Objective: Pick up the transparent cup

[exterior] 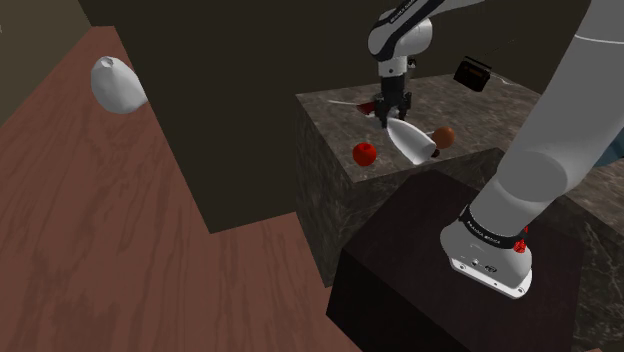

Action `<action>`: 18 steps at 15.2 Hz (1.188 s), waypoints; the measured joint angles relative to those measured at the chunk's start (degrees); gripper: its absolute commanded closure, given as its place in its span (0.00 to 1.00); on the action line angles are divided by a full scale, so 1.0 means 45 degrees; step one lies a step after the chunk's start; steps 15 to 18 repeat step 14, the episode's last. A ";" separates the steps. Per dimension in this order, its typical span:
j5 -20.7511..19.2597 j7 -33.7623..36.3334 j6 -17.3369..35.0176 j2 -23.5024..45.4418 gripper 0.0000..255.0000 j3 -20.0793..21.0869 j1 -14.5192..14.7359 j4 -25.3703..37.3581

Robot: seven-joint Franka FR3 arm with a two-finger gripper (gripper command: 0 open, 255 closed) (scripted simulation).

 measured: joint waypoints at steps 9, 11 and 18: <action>-0.0234 0.0112 -0.1409 -0.0935 1.00 -0.0038 0.0038 0.0504; -0.0279 0.0138 -0.1727 -0.1128 1.00 -0.0039 0.0048 0.0635; -0.0322 0.0172 -0.2162 -0.1346 1.00 -0.0032 0.0064 0.0857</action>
